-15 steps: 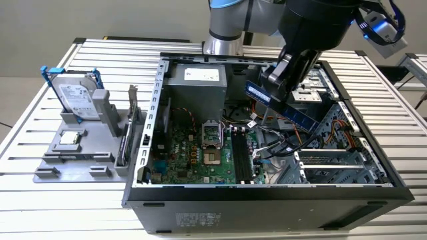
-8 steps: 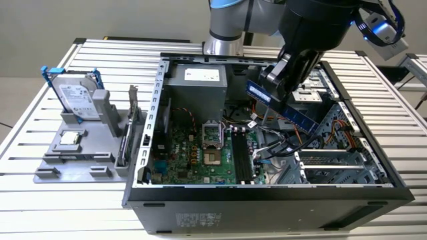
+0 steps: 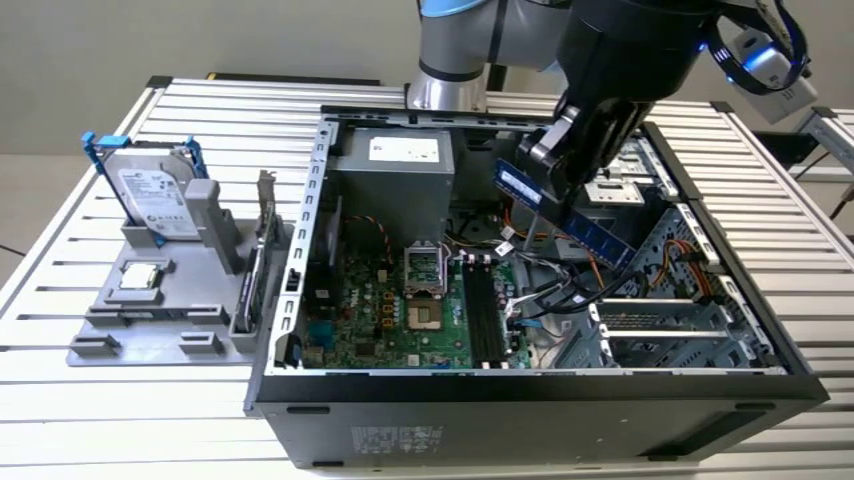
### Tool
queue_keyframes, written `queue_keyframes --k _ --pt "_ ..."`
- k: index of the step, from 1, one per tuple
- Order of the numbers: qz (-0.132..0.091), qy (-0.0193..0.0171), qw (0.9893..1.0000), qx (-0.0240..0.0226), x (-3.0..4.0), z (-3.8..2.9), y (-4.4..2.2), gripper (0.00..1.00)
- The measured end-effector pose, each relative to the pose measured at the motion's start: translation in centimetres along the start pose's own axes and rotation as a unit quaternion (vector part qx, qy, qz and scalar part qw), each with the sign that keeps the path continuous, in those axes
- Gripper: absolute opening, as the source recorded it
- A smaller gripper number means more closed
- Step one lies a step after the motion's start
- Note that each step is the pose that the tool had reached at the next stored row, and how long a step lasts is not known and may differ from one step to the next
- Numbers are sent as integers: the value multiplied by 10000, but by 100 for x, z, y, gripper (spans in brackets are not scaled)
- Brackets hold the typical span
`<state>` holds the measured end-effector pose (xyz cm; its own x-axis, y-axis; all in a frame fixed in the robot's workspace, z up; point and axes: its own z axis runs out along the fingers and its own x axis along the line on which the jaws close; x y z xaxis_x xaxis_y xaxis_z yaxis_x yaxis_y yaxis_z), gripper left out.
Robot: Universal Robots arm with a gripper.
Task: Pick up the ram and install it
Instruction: 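Insert the ram into the slot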
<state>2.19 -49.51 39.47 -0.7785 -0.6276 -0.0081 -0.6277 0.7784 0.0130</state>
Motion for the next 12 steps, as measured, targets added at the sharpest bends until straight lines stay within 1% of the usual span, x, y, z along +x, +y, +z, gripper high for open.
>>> queue_keyframes --k 6,12 --pt "165 -2 9999 1 0 0 0 0" --pt "327 -4 9995 3 0 0 0 0"
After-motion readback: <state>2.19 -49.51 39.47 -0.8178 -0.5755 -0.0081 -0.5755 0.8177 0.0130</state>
